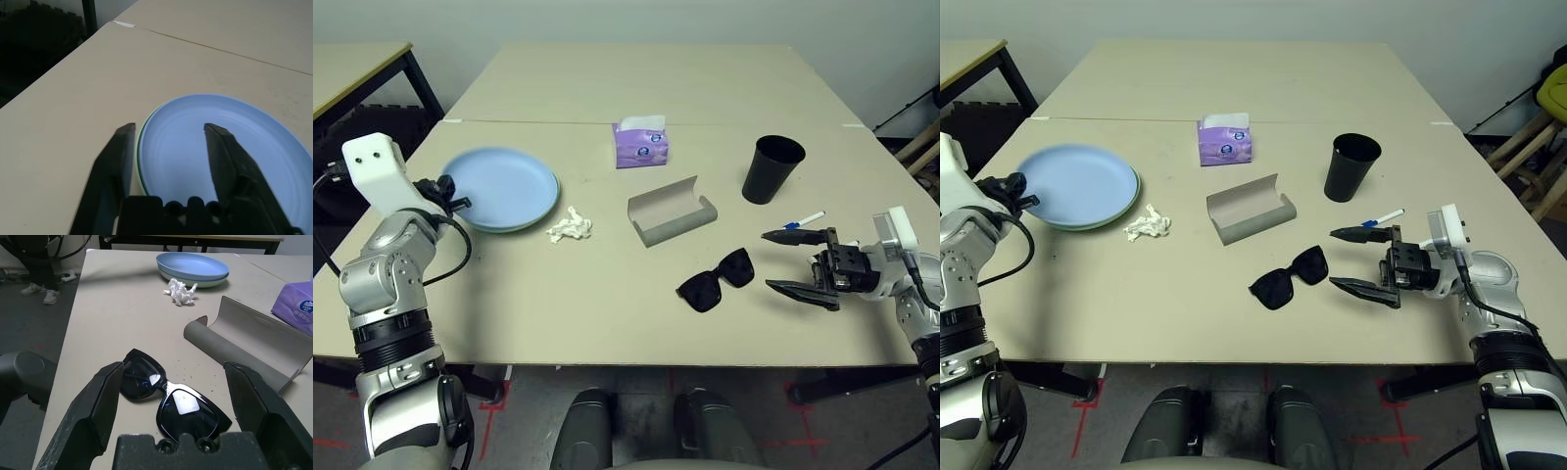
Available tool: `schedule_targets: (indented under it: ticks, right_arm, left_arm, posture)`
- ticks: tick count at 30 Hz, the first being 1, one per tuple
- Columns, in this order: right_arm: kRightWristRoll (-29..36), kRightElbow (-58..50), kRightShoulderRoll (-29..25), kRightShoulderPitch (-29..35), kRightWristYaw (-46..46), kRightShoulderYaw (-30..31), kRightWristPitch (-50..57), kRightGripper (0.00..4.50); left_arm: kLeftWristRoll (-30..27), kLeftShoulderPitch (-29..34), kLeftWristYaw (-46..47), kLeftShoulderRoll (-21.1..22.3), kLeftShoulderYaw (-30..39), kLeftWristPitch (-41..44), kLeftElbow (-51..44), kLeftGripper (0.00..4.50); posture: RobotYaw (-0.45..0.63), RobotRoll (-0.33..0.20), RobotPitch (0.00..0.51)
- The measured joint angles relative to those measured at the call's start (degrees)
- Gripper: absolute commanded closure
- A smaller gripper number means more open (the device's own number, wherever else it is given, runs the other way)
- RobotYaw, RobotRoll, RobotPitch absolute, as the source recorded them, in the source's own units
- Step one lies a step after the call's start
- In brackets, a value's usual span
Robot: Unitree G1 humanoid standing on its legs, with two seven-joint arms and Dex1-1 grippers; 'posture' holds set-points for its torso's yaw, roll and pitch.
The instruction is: Organize and tidy the items on the table.
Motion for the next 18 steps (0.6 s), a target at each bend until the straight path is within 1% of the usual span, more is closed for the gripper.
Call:
schedule_targets:
  ticks: [2, 3, 6, 8, 11, 15, 18]
  right_arm:
    - [0.0, 0.0, 0.0, 0.0, 0.0, 0.0, 0.0, 0.0]
    - [0.0, 0.0, 0.0, 0.0, 0.0, 0.0, 0.0, 0.0]
    - [0.0, 0.4, 0.3, -0.1, 0.0, -0.1, 0.0, 0.0]
    - [0.0, 0.7, 0.8, -0.1, 0.0, -0.6, 0.0, 0.0]
    - [0.1, 0.7, 1.7, -0.4, -0.3, -2.1, 0.4, 0.0]
    - [0.0, 0.7, 2.5, -0.8, -1.0, -3.5, 0.6, 0.0]
    - [-0.4, 0.7, 2.6, -0.8, -1.0, -4.0, 0.7, 0.0]
  left_arm:
    - [0.0, 0.1, -0.2, 0.0, -0.6, -0.1, -0.6, 0.22]
    - [0.0, 0.5, -0.2, -0.2, -1.0, -0.1, -1.6, 0.06]
    - [-0.1, 1.6, -1.4, -0.4, -2.2, -0.1, -3.8, 0.06]
    - [-1.2, 2.2, -3.8, -0.1, -2.6, 0.8, -5.1, 0.06]
    - [-5.4, 3.7, -10.2, 1.7, -3.3, 4.0, -8.5, 0.06]
    - [-11.7, 8.6, -19.2, 5.3, -5.9, 10.7, -14.7, 0.06]
    - [-14.2, 11.1, -23.2, 6.7, -7.6, 13.4, -17.1, 0.06]
  posture:
    - [0.1, 0.0, 0.062]
    - [0.1, 0.0, 0.062]
    - [0.1, 0.0, 0.062]
    - [0.1, 0.0, 0.062]
    - [0.1, 0.0, 0.062]
    - [0.1, 0.0, 0.062]
    - [0.09, 0.0, 0.065]
